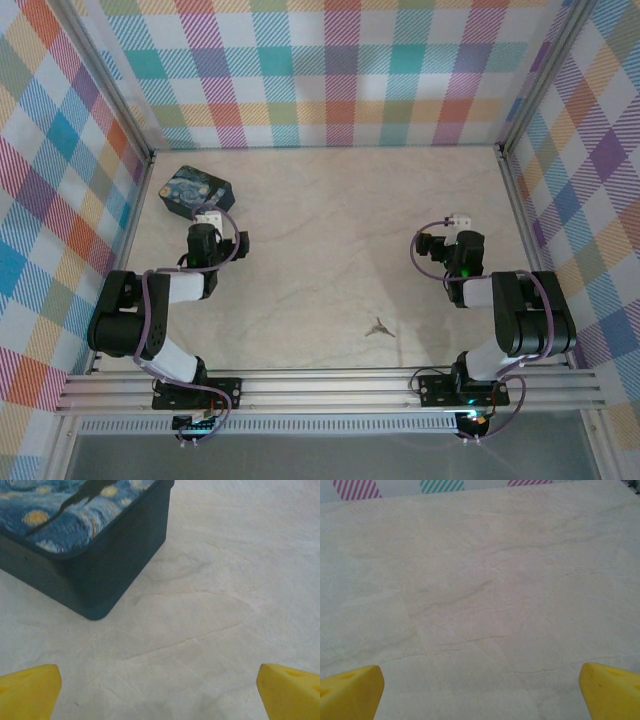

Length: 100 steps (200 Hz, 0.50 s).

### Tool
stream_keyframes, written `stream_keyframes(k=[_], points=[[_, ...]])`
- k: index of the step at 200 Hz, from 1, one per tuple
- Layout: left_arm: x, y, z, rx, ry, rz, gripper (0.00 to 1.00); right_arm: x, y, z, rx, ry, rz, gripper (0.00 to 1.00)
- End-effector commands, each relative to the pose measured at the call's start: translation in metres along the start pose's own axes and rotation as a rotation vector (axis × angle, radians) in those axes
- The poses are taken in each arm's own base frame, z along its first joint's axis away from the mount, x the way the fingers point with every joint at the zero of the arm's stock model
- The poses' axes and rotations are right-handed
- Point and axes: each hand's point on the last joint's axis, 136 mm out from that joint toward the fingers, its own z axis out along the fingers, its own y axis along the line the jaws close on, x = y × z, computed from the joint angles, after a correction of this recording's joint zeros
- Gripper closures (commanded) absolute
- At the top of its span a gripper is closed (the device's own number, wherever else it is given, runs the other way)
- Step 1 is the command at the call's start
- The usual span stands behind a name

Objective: Unlock the padlock with the key

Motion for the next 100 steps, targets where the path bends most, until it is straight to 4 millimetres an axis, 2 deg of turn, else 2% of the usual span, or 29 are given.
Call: stream_keyframes(k=[1, 14, 33, 56, 77, 100], points=[[-0.026, 0.004, -0.012, -0.007, -0.035, -0.013, 0.00, -0.027, -0.002, -0.003, 0.029, -0.007, 0.019, 0.00], [-0.037, 0.005, -0.021, -0.018, -0.048, -0.023, 0.00, -0.030, -0.011, -0.005, 0.082, 0.057, 0.036, 0.00], [-0.057, 0.005, -0.035, -0.021, -0.051, -0.081, 0.00, -0.037, -0.009, -0.008, 0.086, 0.109, 0.065, 0.00], [-0.081, 0.020, -0.053, -0.118, -0.017, -0.217, 0.00, -0.045, -0.009, -0.015, 0.108, 0.164, 0.140, 0.00], [-0.101, 0.031, -0.064, -0.203, 0.045, -0.291, 0.00, -0.055, 0.000, -0.025, 0.079, 0.164, 0.162, 0.00], [-0.098, 0.054, -0.057, -0.308, 0.209, -0.408, 0.00, -0.066, 0.022, -0.030, -0.016, 0.189, 0.195, 0.01]])
